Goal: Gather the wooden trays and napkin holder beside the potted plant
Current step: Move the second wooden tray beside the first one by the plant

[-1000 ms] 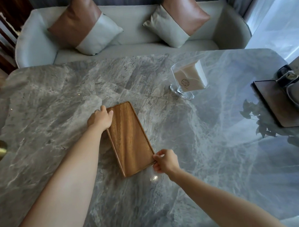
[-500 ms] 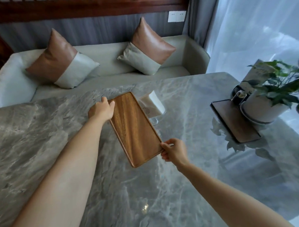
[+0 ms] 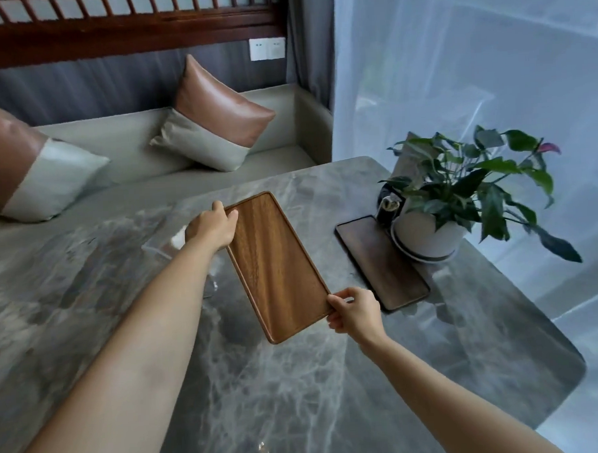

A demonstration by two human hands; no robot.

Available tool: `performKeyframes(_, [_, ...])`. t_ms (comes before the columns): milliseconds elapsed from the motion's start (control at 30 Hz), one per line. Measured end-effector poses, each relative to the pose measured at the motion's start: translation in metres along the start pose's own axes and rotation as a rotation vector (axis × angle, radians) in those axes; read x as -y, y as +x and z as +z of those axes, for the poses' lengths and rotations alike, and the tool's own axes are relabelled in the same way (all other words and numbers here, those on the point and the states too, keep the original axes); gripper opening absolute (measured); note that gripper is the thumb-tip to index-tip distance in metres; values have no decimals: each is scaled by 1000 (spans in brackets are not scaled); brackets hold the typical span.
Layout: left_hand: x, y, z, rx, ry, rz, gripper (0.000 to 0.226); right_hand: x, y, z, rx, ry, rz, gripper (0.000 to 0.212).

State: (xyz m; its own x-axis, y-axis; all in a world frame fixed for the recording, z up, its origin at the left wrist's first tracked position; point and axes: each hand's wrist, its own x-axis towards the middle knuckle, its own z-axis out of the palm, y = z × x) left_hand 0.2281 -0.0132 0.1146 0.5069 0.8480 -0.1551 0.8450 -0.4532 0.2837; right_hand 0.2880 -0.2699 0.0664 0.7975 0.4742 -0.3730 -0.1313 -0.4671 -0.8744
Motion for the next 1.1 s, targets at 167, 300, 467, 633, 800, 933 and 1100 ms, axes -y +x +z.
performKeyframes(167, [-42,16,47,82,53,28,52,-28,33,-30,-44,-7,86,25])
performKeyframes(300, [-63,28,85,153,95,24,53,-50,54,-43,-65,-23,162,23])
performKeyframes(467, [-79,41,120,208,135,23,54,-71,72,-52,-85,-38,221,21])
performKeyframes(633, [-90,54,150,245,138,49,55,-88,83,-55,-93,-25,276,19])
performKeyframes(800, [-92,62,165,260,134,61,55,-94,88,-55,-126,-23,273,21])
performKeyframes(933, [-95,67,170,270,138,68,56,-94,91,-54,-163,-13,262,18])
performKeyframes(1100, [-96,69,174,271,142,101,55,-95,93,-54,-174,-1,263,15])
